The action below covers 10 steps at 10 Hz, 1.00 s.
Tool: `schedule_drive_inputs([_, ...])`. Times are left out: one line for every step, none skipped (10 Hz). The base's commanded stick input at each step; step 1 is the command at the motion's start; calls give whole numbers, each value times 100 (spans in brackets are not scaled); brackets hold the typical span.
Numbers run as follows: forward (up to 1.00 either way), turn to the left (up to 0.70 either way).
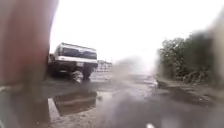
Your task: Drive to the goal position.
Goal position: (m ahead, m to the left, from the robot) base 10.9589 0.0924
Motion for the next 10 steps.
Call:
schedule_drive_inputs([50, 2])
schedule_drive_inputs([50, -30])
schedule_drive_inputs([50, -48])
schedule_drive_inputs([50, -48])
schedule_drive_inputs([50, -48])
schedule_drive_inputs([50, -48])
schedule_drive_inputs([50, -48])
schedule_drive_inputs([50, -48])
schedule_drive_inputs([50, -48])
schedule_drive_inputs([50, -48])
